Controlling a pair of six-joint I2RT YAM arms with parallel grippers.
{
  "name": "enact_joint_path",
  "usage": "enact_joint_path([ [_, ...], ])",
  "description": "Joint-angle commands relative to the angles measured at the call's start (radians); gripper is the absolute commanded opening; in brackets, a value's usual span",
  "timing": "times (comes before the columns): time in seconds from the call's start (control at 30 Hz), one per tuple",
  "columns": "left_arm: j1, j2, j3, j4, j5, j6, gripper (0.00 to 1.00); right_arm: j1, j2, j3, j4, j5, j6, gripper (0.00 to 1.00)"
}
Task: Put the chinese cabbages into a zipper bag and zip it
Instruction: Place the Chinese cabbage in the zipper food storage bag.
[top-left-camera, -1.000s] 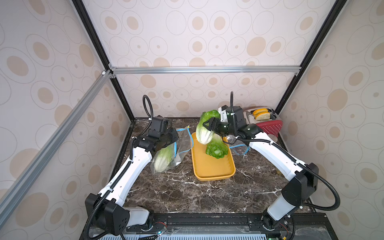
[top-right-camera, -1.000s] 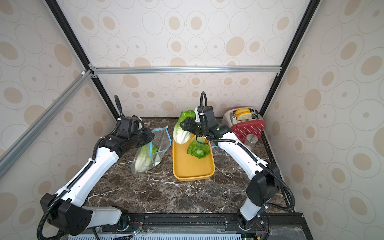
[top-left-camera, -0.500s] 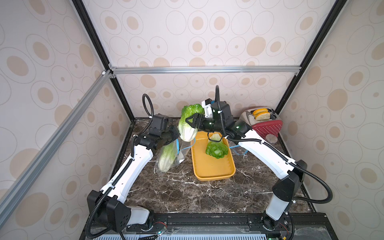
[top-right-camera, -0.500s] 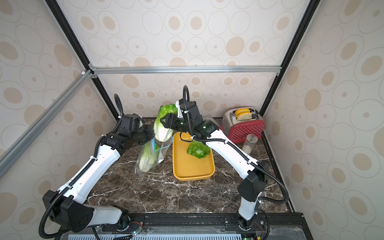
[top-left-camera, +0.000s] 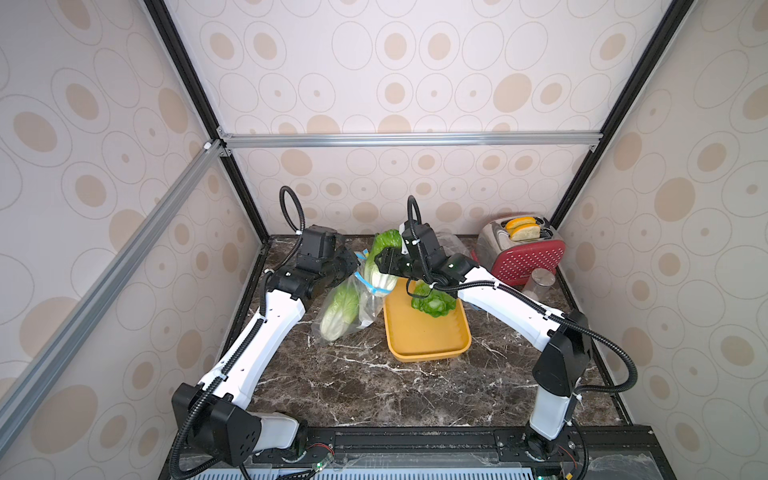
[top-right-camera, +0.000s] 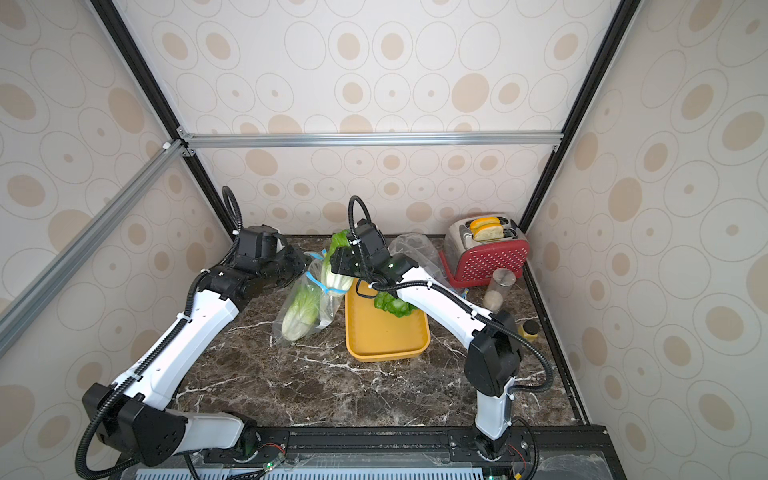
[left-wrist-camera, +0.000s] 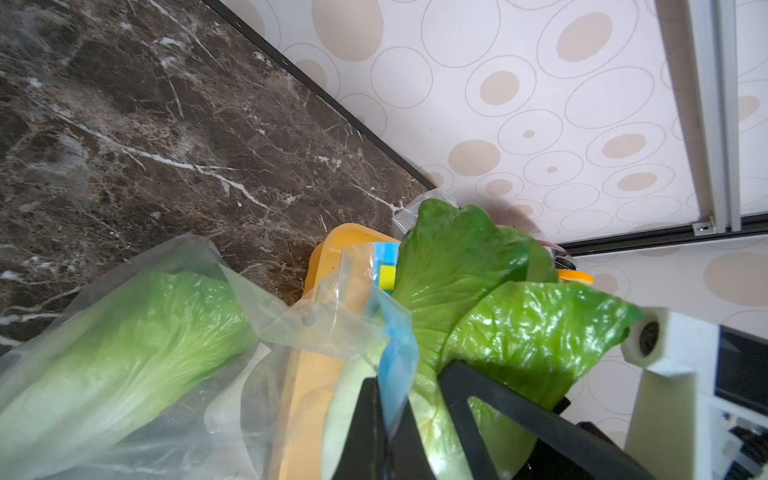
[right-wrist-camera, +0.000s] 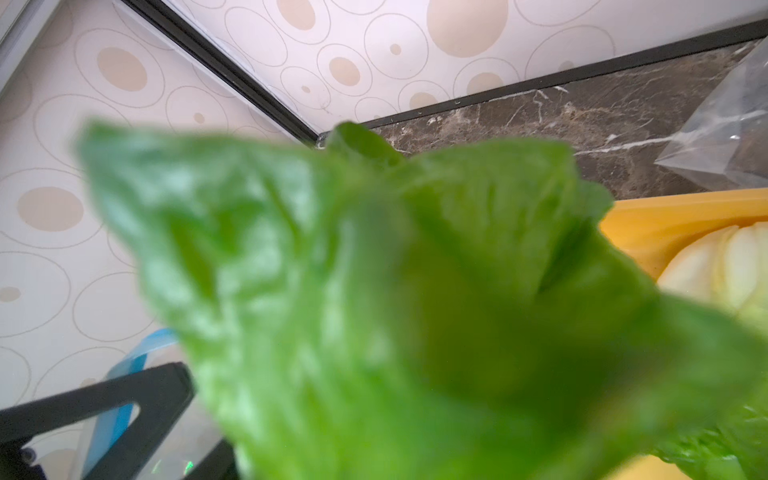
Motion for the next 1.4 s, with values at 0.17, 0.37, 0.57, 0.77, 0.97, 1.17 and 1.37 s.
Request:
enact_joint_path([
  [0.17,-0.003,-0.013,0.046,0.104,0.004,-0.071,0.00,0.073,-0.024,0.059,0.106,0.020,0.008,0.71],
  [0.37,-0.003,-0.033,0.024,0.111,-0.018,-0.071,0.00,0.065,-0.083,0.053,0.142,0.052,0.019,0.72],
  [0.57,-0.002,-0.046,0.023,0.120,-0.030,-0.086,0.00,0.089,-0.025,0.088,0.131,0.033,-0.024,0.73],
  [0.77,-0.002,-0.073,0.017,0.116,-0.080,-0.079,0.00,0.102,-0.039,-0.007,0.139,0.031,-0.056,0.79],
  [0.97,-0.001,-0.106,-0.033,0.175,-0.110,-0.111,0.00,0.114,-0.066,0.044,0.031,0.029,-0.108,0.94],
  [1.17,-0.002,-0.124,-0.057,0.175,-0.132,-0.114,0.00,0.114,-0.090,0.095,-0.053,0.005,-0.128,1.00],
  [1.37,0.010,-0.145,-0.073,0.182,-0.133,-0.113,0.00,0.111,-0.137,0.118,-0.131,0.004,-0.163,1.00],
])
